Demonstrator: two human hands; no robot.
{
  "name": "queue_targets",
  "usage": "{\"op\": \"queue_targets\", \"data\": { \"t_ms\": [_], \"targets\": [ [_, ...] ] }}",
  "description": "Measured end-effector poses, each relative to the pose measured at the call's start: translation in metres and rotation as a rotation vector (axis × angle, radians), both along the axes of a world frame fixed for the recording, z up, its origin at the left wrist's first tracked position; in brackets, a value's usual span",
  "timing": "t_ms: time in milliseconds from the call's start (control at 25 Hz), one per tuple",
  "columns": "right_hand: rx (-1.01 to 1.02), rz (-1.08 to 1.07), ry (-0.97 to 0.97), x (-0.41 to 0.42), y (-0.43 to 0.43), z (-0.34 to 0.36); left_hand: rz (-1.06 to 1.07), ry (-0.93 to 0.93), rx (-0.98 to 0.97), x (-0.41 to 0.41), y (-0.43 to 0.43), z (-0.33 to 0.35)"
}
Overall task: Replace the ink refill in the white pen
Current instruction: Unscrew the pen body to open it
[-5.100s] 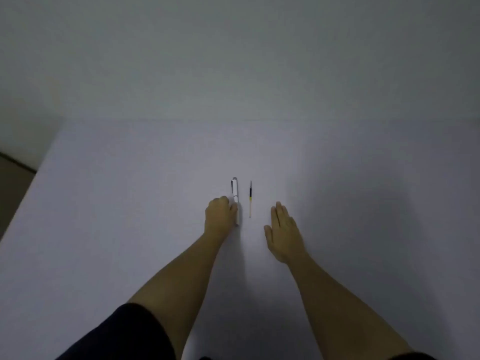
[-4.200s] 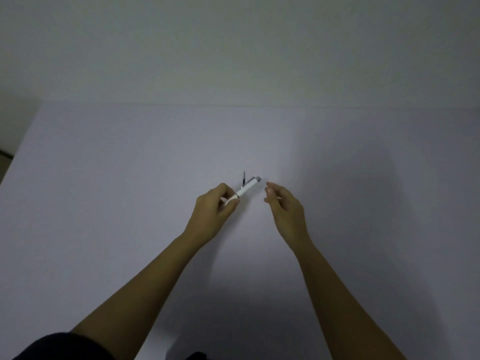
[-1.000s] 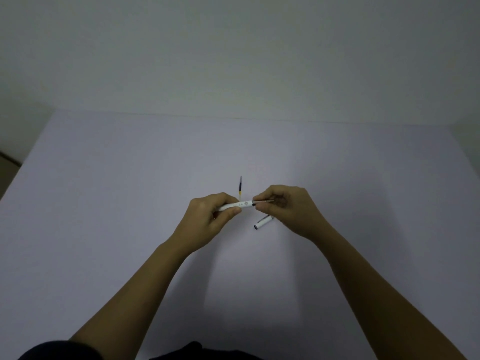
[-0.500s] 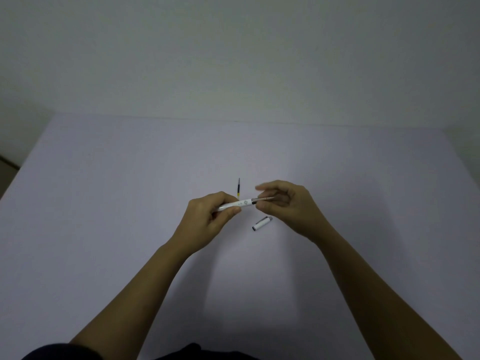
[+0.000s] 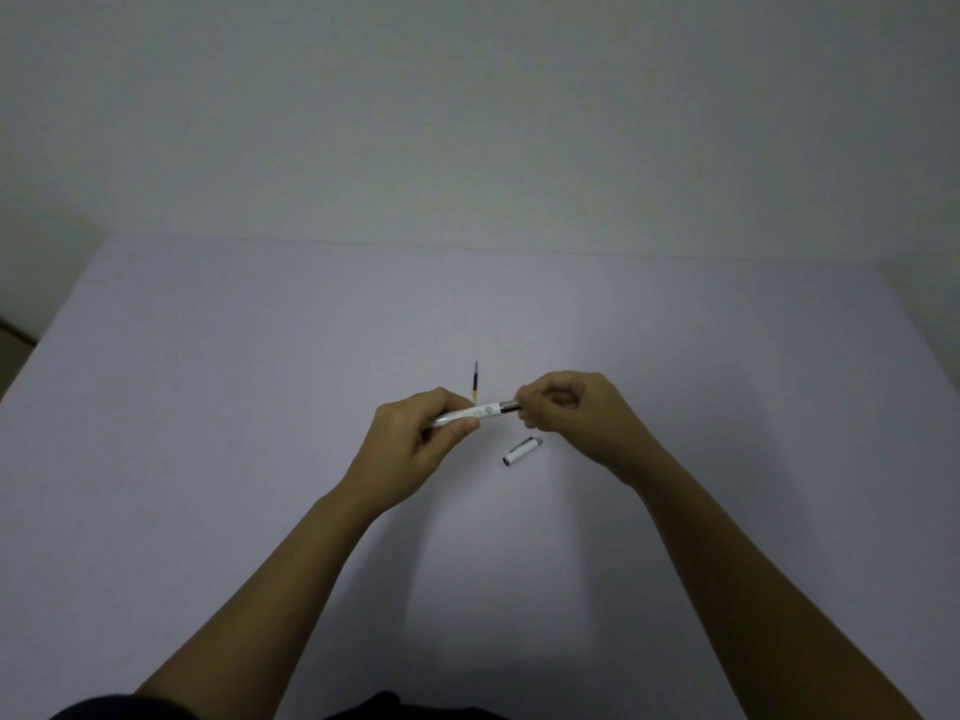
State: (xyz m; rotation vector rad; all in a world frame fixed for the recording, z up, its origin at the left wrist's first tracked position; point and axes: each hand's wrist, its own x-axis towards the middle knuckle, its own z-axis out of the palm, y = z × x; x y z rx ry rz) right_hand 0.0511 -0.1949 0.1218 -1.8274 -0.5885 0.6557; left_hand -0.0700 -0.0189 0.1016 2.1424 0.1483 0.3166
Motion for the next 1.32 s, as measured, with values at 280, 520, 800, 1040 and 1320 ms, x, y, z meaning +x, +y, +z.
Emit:
{"op": "queue_targets", "data": {
  "t_ms": [280, 520, 800, 1040, 1320],
  "targets": [
    [0.048, -0.019, 0.005, -0.0029, 0.0015, 0.0039, 0.011, -0.029, 0.004, 0.0013, -0.0011, 0.0022],
    [0.101, 0.014, -0.064, -0.0045, 0.0017, 0.0067, 0.019, -0.041, 0.007, 0.0008, -0.002, 0.0028],
    [0.073, -0.042, -0.16, -0.0075, 0.0049, 0.0063, 0.026, -0.054, 0.001, 0.0017, -0.0034, 0.0034],
    [0.046, -0.103, -0.176, -0.0063, 0.0054, 0.0057, 0.039, -0.068, -0.006, 0.0039, -0.0049, 0.0044],
    [0.042, -0.136, -0.095, -0.0075, 0.0067, 0.0019, 0.066, -0.074, -0.058, 0.0028, -0.0059, 0.0029]
  ]
}}
